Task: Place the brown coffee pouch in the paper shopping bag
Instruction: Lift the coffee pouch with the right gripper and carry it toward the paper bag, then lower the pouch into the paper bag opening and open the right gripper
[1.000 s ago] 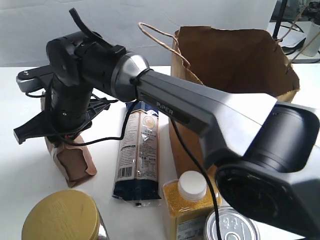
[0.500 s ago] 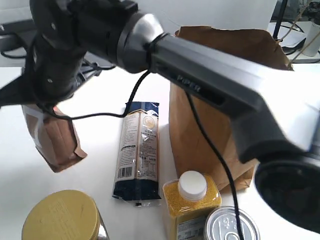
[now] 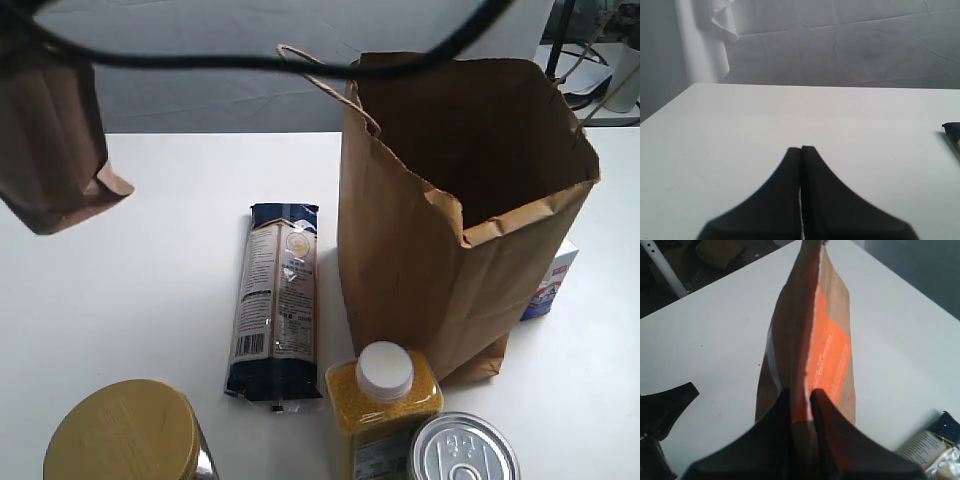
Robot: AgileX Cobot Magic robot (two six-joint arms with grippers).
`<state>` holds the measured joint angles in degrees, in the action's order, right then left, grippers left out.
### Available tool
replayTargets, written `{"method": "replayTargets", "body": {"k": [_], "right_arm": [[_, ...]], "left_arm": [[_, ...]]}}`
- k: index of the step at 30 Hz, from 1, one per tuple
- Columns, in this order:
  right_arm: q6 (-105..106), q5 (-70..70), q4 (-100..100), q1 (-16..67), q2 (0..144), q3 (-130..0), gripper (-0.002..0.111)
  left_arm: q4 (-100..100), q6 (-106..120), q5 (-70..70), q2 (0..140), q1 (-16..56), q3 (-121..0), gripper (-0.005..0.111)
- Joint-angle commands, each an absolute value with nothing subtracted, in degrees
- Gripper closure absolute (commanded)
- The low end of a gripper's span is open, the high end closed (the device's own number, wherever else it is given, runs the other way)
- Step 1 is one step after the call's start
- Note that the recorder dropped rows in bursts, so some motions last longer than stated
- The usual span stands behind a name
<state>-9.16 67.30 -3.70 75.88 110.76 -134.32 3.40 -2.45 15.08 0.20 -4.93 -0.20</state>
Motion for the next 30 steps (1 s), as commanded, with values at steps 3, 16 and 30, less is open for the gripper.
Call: {"method": "replayTargets", "body": {"k": [3, 16, 30], "right_arm": [[-10.90, 69.96, -17.40, 75.99, 101.06, -134.73, 0.108], [-14.63, 69.96, -32.58, 75.04, 88.18, -134.38, 0.108], [-18.40, 69.96, -29.28, 58.03, 81.77, -105.28, 0.108]], "left_arm": [[3.66, -2.61, 14.97, 0.00, -5.14, 0.00, 0.107], [3.66, -2.61, 14.97, 0.00, -5.14, 0.00, 0.107], [3.66, -2.61, 14.97, 0.00, -5.14, 0.00, 0.107]]}}
